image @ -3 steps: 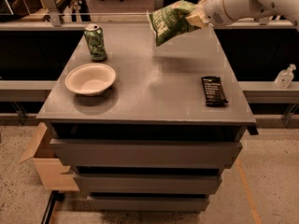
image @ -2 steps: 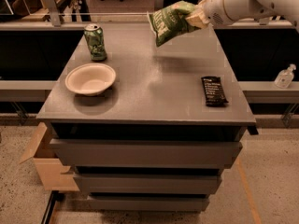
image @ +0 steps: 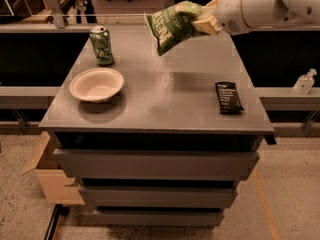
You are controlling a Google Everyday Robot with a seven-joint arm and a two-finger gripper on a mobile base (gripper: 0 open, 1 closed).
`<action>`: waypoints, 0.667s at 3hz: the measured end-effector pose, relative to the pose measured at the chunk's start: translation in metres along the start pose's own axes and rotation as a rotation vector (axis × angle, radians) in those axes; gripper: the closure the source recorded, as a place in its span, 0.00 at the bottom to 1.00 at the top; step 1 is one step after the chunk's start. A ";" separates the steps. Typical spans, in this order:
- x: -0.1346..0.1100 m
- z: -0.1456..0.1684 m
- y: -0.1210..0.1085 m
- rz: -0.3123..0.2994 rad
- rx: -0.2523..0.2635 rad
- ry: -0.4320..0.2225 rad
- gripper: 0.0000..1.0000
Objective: Move green jalapeno chip bag near paper bowl
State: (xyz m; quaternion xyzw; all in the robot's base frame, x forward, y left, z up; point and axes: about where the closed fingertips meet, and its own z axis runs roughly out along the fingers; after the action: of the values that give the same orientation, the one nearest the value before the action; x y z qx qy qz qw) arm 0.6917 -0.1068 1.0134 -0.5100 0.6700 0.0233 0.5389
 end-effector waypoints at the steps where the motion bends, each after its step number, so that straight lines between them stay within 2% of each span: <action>1: -0.004 -0.009 0.031 -0.003 -0.049 -0.007 1.00; 2: 0.007 -0.007 0.060 0.013 -0.114 0.029 1.00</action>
Offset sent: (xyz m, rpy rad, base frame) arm -0.0676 0.0225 -0.0598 -0.0474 0.1758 0.0836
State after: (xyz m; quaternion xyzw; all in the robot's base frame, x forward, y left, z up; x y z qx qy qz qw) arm 0.6448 -0.0869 0.9796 -0.5359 0.6785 0.0576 0.4991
